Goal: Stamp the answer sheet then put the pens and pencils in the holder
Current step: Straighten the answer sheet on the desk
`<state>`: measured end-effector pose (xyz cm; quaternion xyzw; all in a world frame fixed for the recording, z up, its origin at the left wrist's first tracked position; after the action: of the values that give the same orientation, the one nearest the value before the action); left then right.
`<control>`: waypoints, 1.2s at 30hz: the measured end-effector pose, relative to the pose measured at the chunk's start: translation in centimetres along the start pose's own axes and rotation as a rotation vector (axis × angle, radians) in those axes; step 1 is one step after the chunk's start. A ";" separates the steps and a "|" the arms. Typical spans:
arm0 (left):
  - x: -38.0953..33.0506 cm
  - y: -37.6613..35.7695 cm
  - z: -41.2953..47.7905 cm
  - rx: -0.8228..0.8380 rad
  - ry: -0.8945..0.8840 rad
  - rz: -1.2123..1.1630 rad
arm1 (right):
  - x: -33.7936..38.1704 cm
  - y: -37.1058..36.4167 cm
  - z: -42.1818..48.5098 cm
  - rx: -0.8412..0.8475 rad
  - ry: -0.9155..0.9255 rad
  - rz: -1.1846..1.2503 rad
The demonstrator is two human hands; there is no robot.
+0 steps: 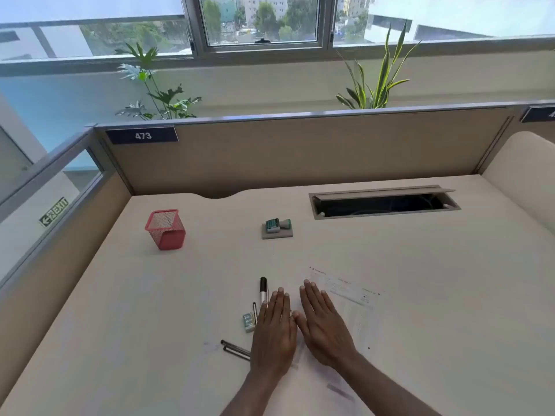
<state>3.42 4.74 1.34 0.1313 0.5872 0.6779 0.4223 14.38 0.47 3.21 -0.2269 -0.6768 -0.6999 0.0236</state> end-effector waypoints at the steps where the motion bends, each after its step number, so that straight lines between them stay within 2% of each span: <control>1: 0.1 0.0 0.0 0.011 0.009 0.008 | 0.0 -0.1 0.0 -0.008 -0.011 0.017; 11: 0.4 -1.0 -1.7 0.060 0.006 0.022 | -1.2 -2.7 -1.2 0.060 -0.035 0.014; 22: 2.2 -1.1 -2.4 0.116 0.061 0.048 | -1.8 -3.5 -1.6 -0.006 -0.034 -0.079; 36: 10.3 2.9 -3.7 0.000 0.143 0.133 | -1.5 -2.8 -1.9 -0.034 -0.027 -0.077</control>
<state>-6.57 9.81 -0.28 0.1212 0.6058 0.7120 0.3336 14.26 -1.54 0.06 -0.2105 -0.6734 -0.7085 -0.0161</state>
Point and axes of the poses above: each hand's wrist, its own z-axis towards the middle knuckle, its own y-axis out of the back of the hand, x = y × z, the point moved 6 cm from there along z, towards the middle knuckle, and after that the axes turned 9 degrees about -y, right-handed, at the moved point
